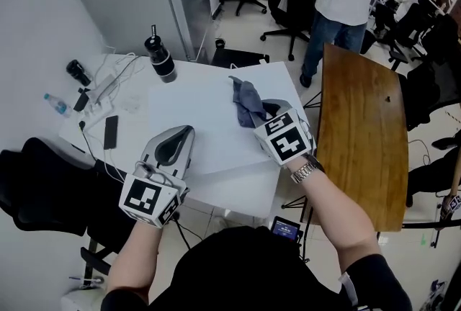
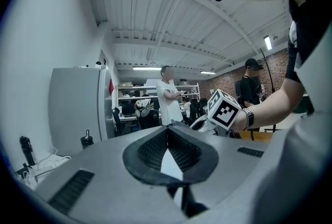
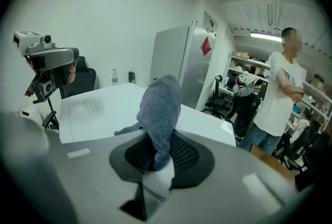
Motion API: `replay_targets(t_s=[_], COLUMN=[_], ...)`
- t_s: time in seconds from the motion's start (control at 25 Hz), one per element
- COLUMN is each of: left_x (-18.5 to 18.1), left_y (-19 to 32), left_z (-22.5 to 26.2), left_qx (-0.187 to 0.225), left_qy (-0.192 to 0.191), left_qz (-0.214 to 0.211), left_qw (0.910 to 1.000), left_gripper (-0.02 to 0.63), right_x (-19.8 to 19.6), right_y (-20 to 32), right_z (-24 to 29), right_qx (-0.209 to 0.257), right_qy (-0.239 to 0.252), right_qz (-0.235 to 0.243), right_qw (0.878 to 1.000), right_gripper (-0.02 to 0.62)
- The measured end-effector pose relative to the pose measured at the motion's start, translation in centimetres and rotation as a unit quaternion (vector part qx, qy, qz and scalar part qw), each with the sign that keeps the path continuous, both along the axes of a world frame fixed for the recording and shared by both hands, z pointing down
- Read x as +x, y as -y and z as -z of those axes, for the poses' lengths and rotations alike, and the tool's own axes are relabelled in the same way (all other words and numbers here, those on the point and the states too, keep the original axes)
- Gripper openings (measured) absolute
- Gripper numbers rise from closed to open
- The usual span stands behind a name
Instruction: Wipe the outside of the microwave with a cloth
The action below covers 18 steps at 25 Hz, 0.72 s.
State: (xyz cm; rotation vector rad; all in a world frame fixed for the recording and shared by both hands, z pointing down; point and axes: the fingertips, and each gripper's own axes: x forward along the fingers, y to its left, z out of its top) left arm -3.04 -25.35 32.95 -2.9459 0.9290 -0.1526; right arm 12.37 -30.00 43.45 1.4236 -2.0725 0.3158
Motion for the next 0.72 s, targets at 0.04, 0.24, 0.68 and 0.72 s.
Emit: replay_targets(t_s=[0.04,0.24,0.68,0.72], left_x=[0.5,3.2,9.3,9.8], left_y=[-0.1,-0.7,-2.7,-2.9], left_z=[0.0,-0.1,-0.3,-0.3], left_qx=[-0.002,-0.005,-0.002,-0.002], left_qy=[0.001,0.009,0.035,0.035], left_qz=[0.0,-0.002,-0.015,-0.015], left_qw=[1.0,0.9999,0.9993,0.9993], left_gripper=[0.005,0.005,0.005,0.005], right_x=[0.7,3.7,12.0,12.7], right_y=[-0.1,-0.7,-2.3,-2.5], right_z=[0.0,0.1,0.3,0.2], right_qx=[0.0,0.005,0.029,0.029], right_qy=[0.003,0.012,0.042,0.044], right_qz=[-0.002,-0.009,-0.041,-0.045], right_qw=[1.0,1.0,0.998,0.998], right_gripper=[0.066,0.067,0.066,0.066])
